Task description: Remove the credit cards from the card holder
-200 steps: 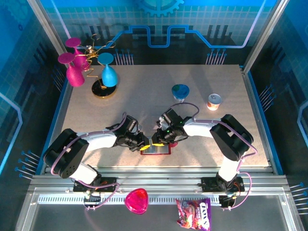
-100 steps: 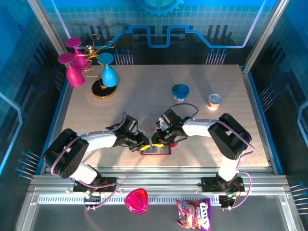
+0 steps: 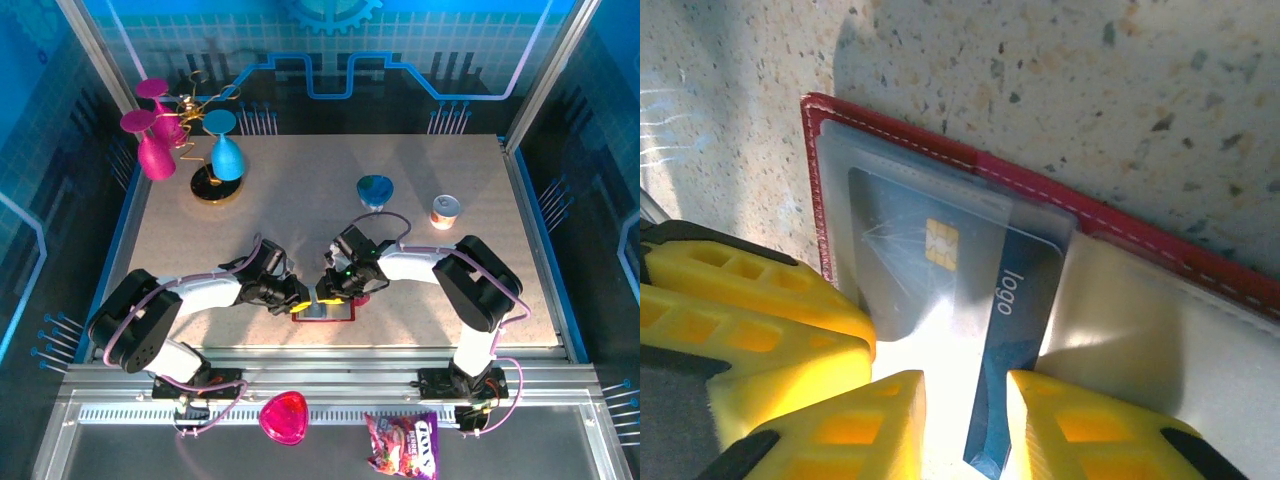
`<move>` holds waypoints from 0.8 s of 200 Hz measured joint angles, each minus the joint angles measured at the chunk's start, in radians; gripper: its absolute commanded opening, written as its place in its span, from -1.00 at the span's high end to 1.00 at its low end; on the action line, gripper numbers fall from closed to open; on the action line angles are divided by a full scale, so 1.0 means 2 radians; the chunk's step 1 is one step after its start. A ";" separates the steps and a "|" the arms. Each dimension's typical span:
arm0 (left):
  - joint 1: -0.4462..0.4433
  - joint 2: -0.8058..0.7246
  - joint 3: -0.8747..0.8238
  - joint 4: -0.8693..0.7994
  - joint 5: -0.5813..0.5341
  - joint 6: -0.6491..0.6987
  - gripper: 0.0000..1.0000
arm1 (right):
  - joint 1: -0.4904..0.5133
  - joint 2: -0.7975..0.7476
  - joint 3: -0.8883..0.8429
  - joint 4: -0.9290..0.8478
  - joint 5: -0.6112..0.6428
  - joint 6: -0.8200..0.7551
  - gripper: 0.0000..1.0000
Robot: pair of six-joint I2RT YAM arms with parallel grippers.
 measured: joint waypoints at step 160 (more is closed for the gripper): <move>0.002 -0.006 0.015 -0.032 -0.005 0.016 0.69 | 0.002 -0.035 -0.006 0.000 0.007 -0.001 0.43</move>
